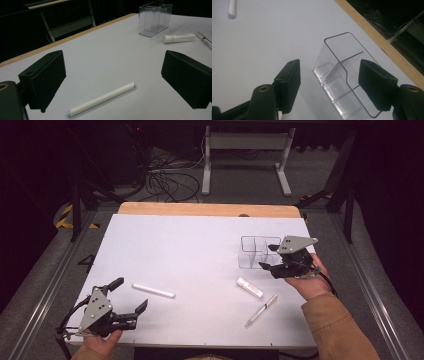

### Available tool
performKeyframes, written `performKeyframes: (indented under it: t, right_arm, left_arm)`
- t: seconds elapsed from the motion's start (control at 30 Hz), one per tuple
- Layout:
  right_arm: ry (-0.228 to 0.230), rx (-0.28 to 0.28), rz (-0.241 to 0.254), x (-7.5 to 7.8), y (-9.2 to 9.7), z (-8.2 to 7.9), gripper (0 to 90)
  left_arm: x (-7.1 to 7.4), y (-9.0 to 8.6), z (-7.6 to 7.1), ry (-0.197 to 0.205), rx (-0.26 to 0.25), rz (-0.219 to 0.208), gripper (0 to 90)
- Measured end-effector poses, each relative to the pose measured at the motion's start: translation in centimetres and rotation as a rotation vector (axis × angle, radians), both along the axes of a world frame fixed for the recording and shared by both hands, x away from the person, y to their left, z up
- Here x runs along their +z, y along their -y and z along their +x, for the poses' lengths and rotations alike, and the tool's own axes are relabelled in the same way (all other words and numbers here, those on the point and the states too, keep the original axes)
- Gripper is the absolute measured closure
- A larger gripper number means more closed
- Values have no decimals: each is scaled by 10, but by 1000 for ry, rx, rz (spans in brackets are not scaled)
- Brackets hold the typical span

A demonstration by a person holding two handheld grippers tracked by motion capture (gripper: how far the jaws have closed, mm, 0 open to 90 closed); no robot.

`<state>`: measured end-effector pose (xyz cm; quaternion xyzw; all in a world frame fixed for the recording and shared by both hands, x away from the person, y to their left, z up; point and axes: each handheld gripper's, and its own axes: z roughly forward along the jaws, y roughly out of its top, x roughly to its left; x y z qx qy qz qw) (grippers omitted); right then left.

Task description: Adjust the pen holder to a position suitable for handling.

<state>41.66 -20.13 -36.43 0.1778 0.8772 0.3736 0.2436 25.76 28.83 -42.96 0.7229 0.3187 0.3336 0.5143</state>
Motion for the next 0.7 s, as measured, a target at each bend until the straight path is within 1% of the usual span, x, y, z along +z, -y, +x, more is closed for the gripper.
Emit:
performKeyframes:
  t: [0.13, 0.3, 0.4, 0.47, 0.6, 0.63, 0.7]
  right_arm:
    - [-14, 4, -17, 0, -1, 6, 368]
    - [-18, 12, -50, 0, -5, 12, 384]
    - [-9, 22, -84, 0, -8, 16, 409]
    - [-5, 27, -119, 0, -9, 21, 432]
    - [-22, 29, -157, -1, -11, 29, 459]
    - [-27, 26, -156, -3, -12, 31, 467]
    - [-38, 45, -187, -4, -13, 34, 479]
  left_arm:
    - [0, 0, 0, 3, 1, -1, 63]
    - [0, -1, 0, 1, -1, -1, 64]
    - [0, 0, 0, 1, 0, -3, 64]
    - [0, 0, -1, -1, 1, -3, 64]
    - [0, -1, 0, 1, 0, 0, 64]
    - [0, -1, 0, 1, 0, -1, 64]
    - [0, -1, 0, -1, 0, -1, 64]
